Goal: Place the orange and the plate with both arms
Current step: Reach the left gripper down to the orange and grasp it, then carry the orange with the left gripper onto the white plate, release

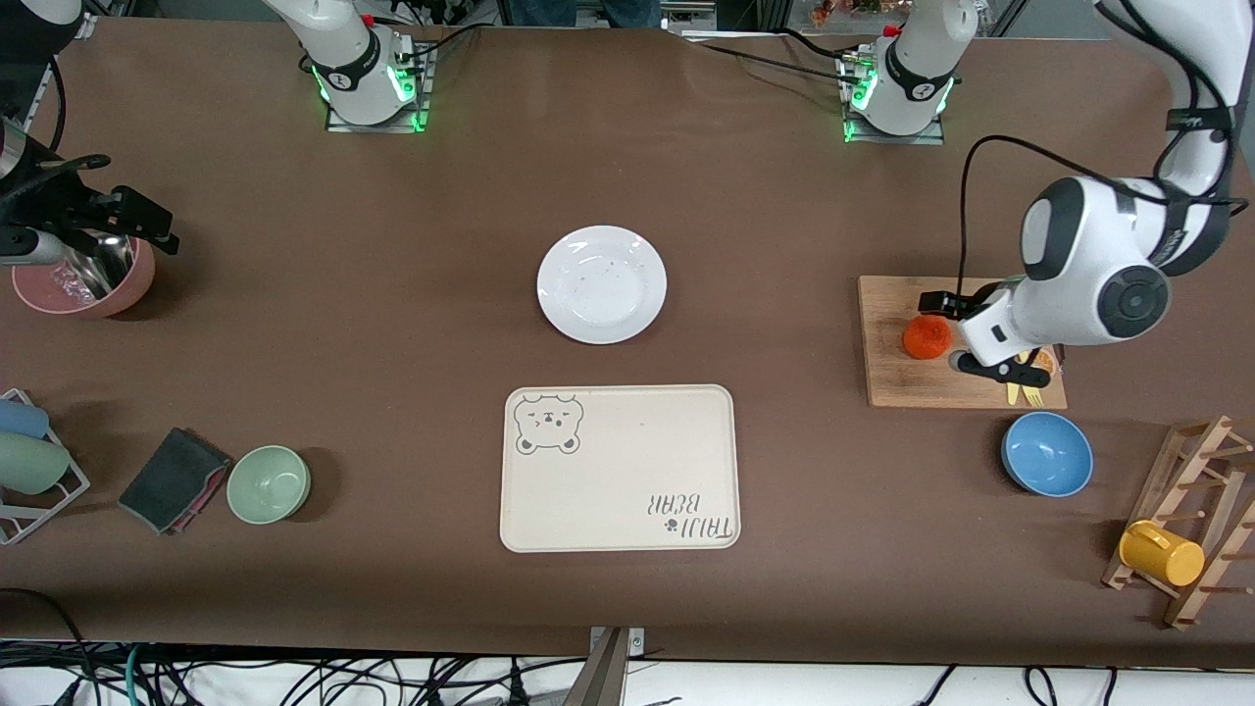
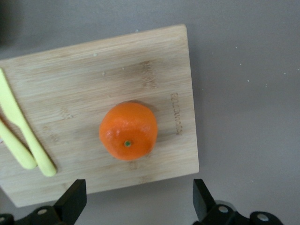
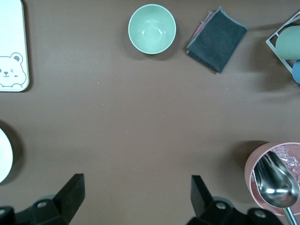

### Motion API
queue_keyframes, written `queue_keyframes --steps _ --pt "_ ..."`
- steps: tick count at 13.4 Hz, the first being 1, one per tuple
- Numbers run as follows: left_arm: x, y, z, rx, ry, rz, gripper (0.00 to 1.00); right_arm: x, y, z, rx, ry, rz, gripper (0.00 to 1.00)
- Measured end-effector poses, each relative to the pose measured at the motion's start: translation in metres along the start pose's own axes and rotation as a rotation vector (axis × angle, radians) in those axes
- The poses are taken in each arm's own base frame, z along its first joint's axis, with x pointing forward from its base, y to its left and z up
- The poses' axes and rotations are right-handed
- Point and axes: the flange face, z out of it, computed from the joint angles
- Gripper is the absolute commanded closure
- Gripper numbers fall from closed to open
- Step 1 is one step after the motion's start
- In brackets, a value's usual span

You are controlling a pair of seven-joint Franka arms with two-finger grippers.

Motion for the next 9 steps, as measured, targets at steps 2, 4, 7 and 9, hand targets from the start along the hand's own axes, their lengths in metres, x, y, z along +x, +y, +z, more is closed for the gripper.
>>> queue_keyframes --steps 2,4,7,9 --pt "0.007 -0.003 0.012 -0.001 0.005 -0.002 0.00 0.000 0.000 0.000 0.000 0.000 0.000 0.00" --pt "0.012 -0.012 0.020 -0.003 0.017 -0.017 0.00 0.000 0.000 0.000 0.000 0.000 0.000 0.00" --pt "0.017 -0.027 0.034 -0.012 0.017 -0.040 0.00 0.000 0.000 0.000 0.000 0.000 0.000 0.00" --pt "0.019 -0.030 0.043 -0.019 0.007 -0.047 0.00 0.000 0.000 0.000 0.000 0.000 0.000 0.00"
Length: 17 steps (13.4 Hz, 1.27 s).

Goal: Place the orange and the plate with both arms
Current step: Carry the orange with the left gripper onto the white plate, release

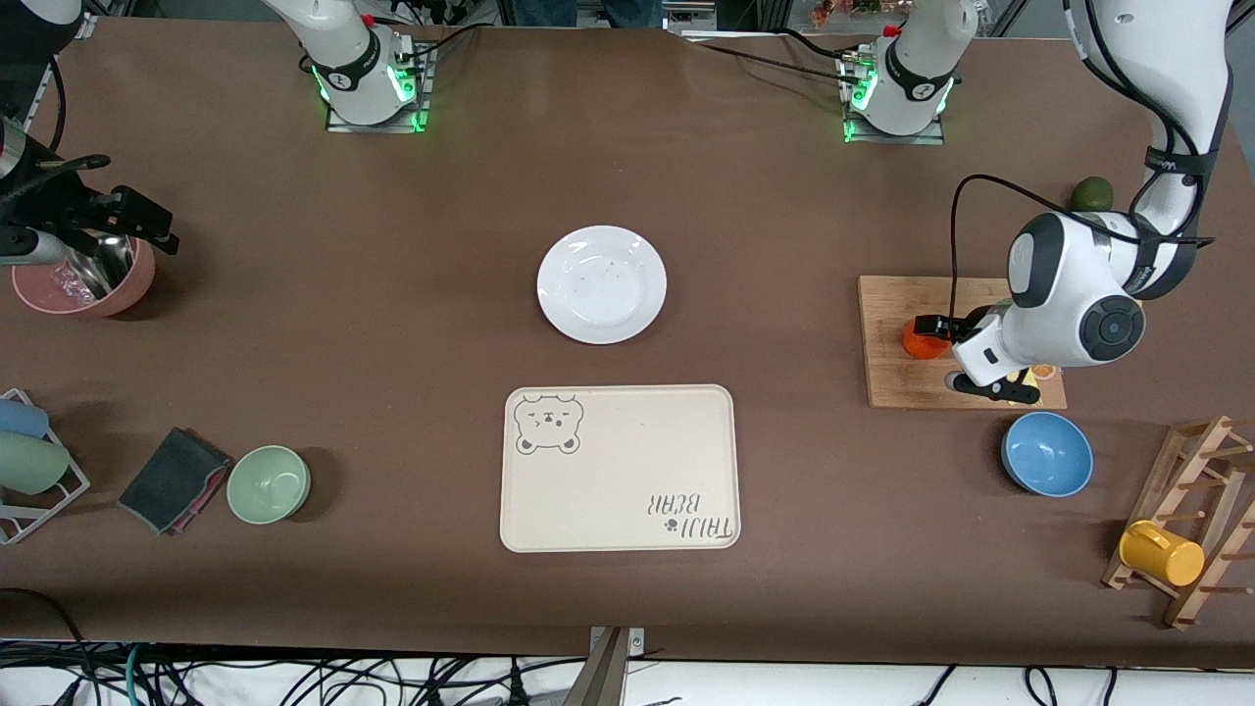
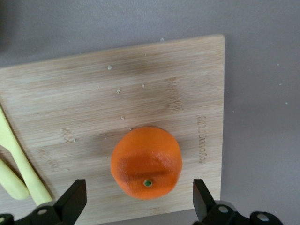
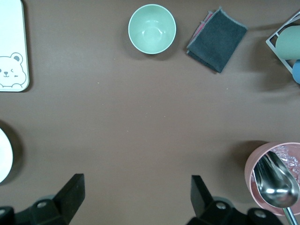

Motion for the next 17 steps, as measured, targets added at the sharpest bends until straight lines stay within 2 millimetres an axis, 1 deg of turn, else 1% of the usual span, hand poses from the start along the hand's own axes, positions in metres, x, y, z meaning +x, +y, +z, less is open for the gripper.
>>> queue_keyframes --steps 3,8,9,10,12,14,15,16,17 --pt "0.002 0.000 0.012 -0.034 -0.016 -0.020 0.00 0.000 0.000 0.000 0.000 0.000 0.000 0.00" --pt "0.005 -0.001 0.032 -0.044 -0.050 -0.035 0.00 0.000 0.000 0.000 0.000 0.000 0.000 0.00" --pt "0.006 -0.001 0.037 -0.045 -0.057 -0.037 0.03 0.000 0.000 0.000 0.000 0.000 0.000 0.00" --pt "0.007 -0.001 0.040 -0.046 -0.062 -0.039 0.09 0.000 0.000 0.000 0.000 0.000 0.000 0.00" --pt "0.007 -0.001 0.045 -0.047 -0.069 -0.047 0.38 0.000 0.000 0.000 0.000 0.000 0.000 0.00" --pt "0.008 -0.001 0.044 -0.047 -0.067 -0.049 0.63 0.000 0.000 0.000 0.000 0.000 0.000 0.00" --pt "0.009 -0.002 0.043 -0.046 -0.063 -0.050 0.72 0.000 0.000 0.000 0.000 0.000 0.000 0.00" --pt "0.010 -0.002 0.043 -0.046 -0.063 -0.050 0.77 0.000 0.000 0.000 0.000 0.000 0.000 0.00" --pt "0.010 -0.001 0.043 -0.046 -0.062 -0.049 0.79 0.000 0.000 0.000 0.000 0.000 0.000 0.00"
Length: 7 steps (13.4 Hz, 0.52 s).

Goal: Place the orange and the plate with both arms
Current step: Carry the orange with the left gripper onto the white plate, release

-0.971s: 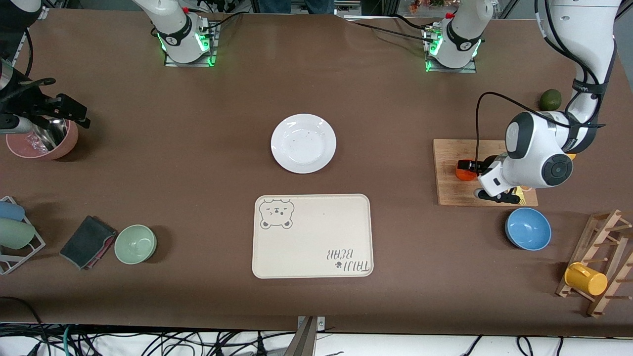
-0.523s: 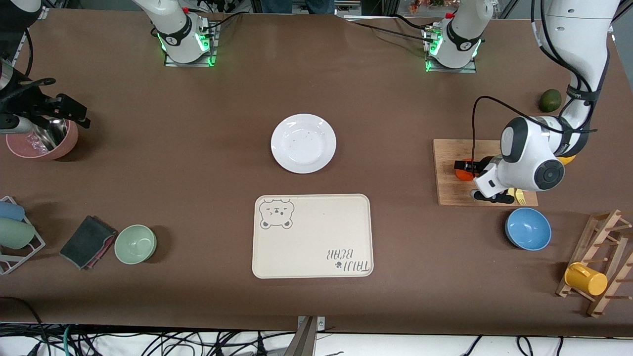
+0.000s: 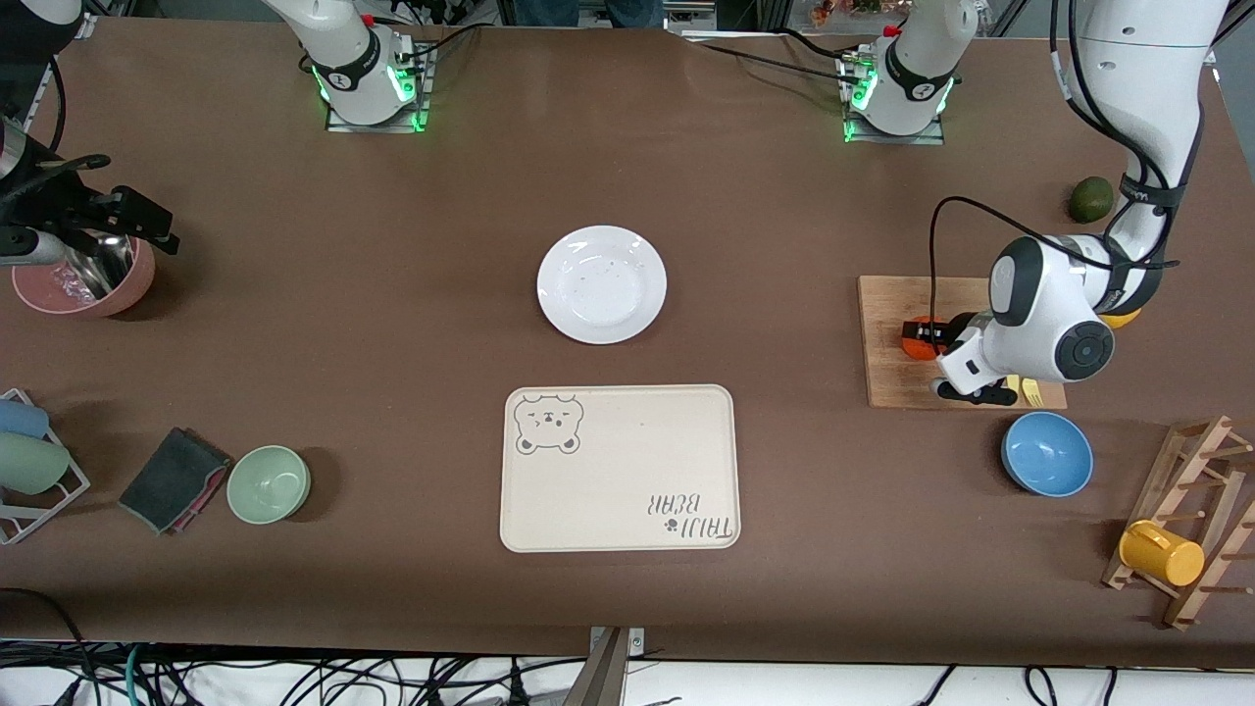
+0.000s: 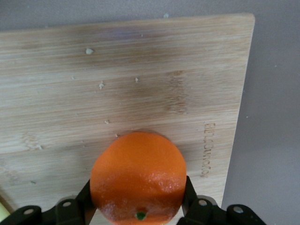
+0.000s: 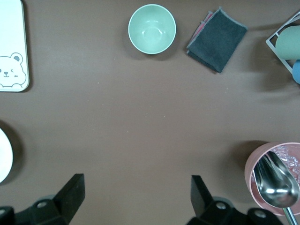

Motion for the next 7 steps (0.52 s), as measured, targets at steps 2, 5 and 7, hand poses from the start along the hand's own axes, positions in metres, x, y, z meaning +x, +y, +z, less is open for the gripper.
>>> queue_keyframes --steps 2,5,7 --pt "0.002 0.004 -0.003 0.002 0.006 0.006 0.79 0.000 0.000 0.000 0.000 0.000 0.000 0.00" --pt "0.006 0.032 -0.019 -0.001 0.035 0.016 0.79 0.000 0.000 0.000 0.000 0.000 0.000 0.00" --pt "0.001 0.081 -0.031 -0.009 0.036 -0.021 0.80 0.000 0.000 0.000 0.000 0.000 0.000 0.00"
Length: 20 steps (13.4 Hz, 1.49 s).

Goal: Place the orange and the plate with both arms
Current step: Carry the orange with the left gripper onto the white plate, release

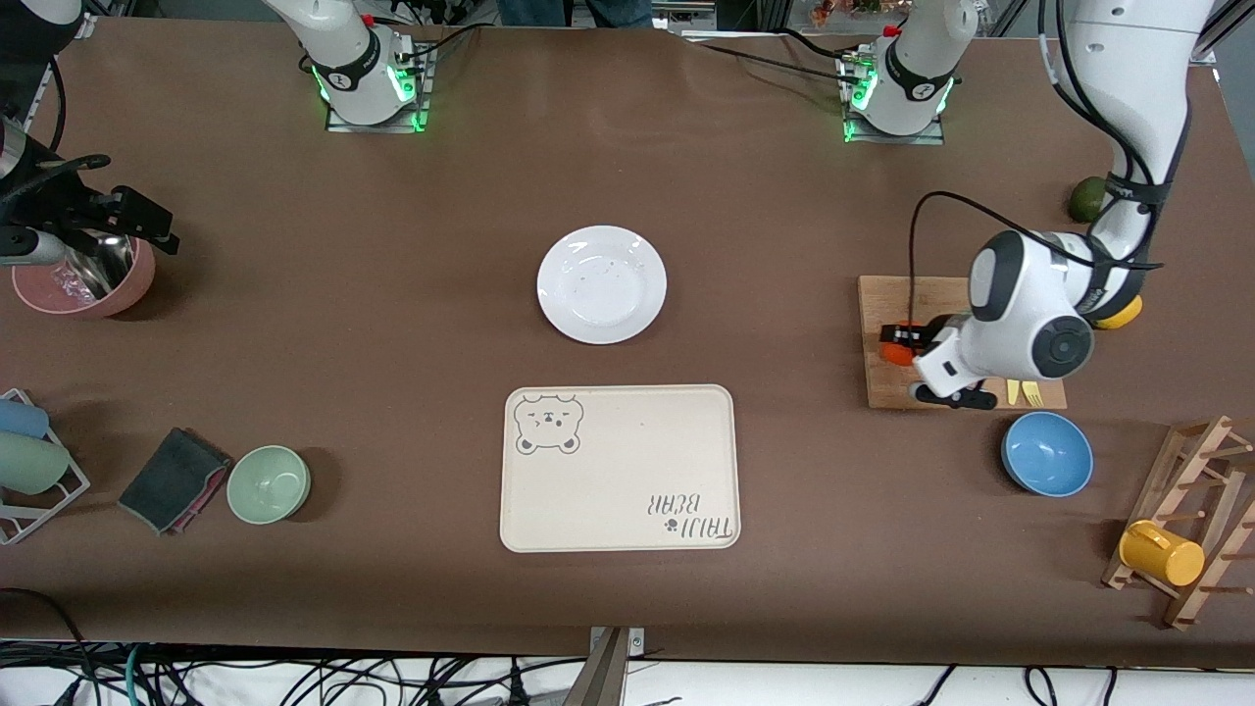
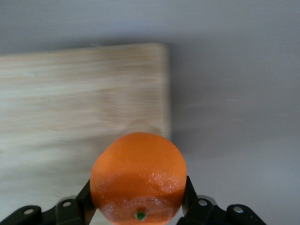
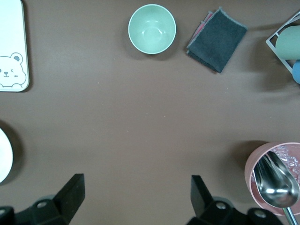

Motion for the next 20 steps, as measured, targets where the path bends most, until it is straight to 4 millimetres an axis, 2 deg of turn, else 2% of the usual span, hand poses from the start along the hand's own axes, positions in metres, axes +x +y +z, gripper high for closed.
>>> queue_keyframes --steps 3,6,7,9,11,13,17,19,20 --pt "-0.022 0.103 -0.007 -0.005 -0.005 -0.082 0.85 0.000 0.000 0.000 0.000 0.000 0.000 0.00" --pt "-0.053 0.200 0.000 -0.036 -0.004 -0.163 0.85 0.000 0.000 0.000 0.000 0.000 0.000 0.00" --pt "-0.063 0.229 0.004 -0.052 0.010 -0.194 0.88 0.000 0.000 0.000 0.000 0.000 0.000 0.00" --pt "-0.083 0.290 0.024 -0.077 0.048 -0.262 0.88 0.000 0.000 0.000 0.000 0.000 0.000 0.00" --pt "-0.107 0.348 0.053 -0.114 0.079 -0.327 0.88 -0.001 0.000 0.001 0.001 -0.006 0.000 0.00" --pt "-0.117 0.381 0.075 -0.161 0.091 -0.395 0.88 -0.002 0.000 0.002 0.002 -0.018 0.000 0.00" --pt "-0.116 0.425 0.097 -0.243 0.082 -0.495 0.88 -0.002 0.000 0.003 0.002 -0.022 0.000 0.00" --pt "-0.112 0.435 0.112 -0.280 0.081 -0.517 0.87 -0.002 0.000 0.003 0.002 -0.023 0.001 0.00" --pt "-0.108 0.436 0.120 -0.285 0.083 -0.523 0.83 -0.002 0.000 0.003 0.002 -0.023 0.001 0.00"
